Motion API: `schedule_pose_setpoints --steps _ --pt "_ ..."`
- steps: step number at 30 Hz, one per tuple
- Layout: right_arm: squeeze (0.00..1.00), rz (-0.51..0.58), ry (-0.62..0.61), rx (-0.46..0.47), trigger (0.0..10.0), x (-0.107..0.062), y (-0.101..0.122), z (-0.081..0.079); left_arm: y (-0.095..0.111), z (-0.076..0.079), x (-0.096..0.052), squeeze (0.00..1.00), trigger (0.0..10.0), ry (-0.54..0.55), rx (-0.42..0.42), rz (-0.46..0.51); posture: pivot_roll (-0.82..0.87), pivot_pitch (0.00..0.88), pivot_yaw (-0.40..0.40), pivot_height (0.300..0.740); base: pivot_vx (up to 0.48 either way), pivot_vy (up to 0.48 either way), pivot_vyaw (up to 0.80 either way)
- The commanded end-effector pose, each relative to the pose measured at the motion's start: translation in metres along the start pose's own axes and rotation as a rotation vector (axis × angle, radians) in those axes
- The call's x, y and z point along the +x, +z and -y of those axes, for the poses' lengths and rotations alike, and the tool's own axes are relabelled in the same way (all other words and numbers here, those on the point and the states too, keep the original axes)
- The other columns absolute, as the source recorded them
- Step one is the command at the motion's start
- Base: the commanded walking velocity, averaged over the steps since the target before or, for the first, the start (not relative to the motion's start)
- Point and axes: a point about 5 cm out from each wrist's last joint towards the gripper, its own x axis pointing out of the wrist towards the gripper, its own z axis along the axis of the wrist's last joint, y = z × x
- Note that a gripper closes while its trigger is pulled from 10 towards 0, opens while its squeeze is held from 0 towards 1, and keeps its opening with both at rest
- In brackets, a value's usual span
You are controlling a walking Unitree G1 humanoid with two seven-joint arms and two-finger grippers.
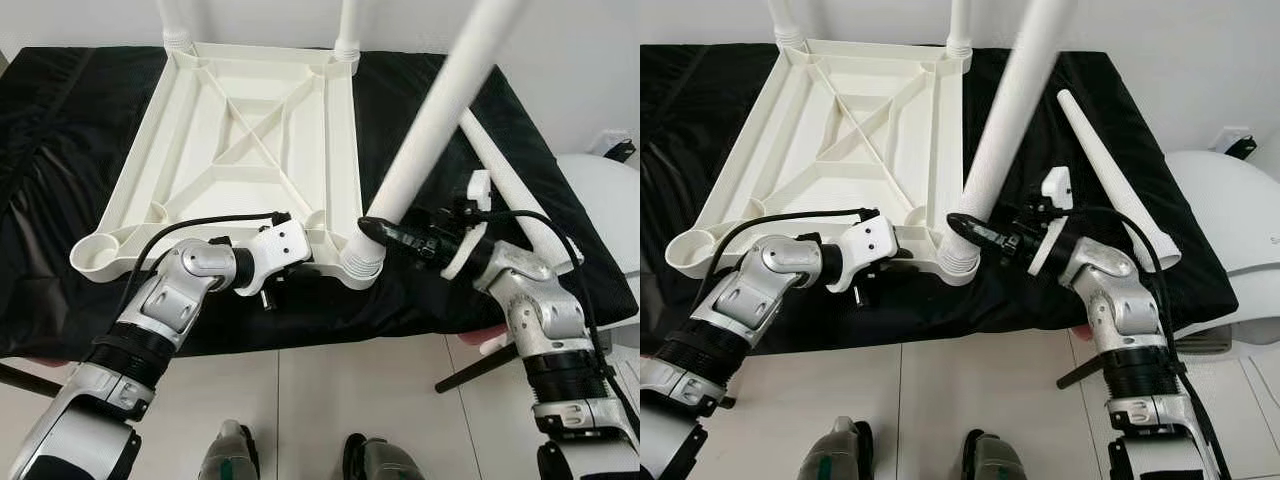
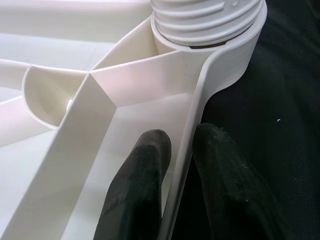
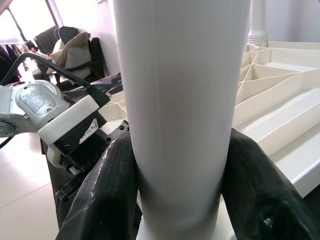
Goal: Building children table
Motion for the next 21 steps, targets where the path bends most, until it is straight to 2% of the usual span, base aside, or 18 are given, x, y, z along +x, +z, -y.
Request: schedule_pose_setpoints --steps 1,7,14,21 --pt "0.00 -0.039 0.042 0.003 10.0 0.005 -0.007 -0.005 0.007 0.006 0.002 0.00 10.0 -0.046 0.037 0.014 0.08 0.187 0.001 0.740 0.000 0.000 0.00" --pt "0.00 -0.048 0.093 -0.021 10.0 0.013 -0.005 -0.009 0.009 0.007 0.002 0.00 10.0 -0.042 0.036 0.021 0.09 0.185 -0.007 0.740 0.000 0.000 0.00" --pt "0.00 -0.076 0.103 -0.008 10.0 0.010 -0.017 -0.012 0.009 0.009 0.001 0.00 10.0 -0.038 0.029 0.020 0.09 0.183 -0.005 0.740 0.000 0.000 0.00" --pt "0.00 -0.082 0.097 -0.003 10.0 0.005 -0.019 -0.013 0.009 0.009 0.000 0.00 10.0 -0.041 0.030 0.019 0.09 0.181 0.002 0.740 0.000 0.000 0.00"
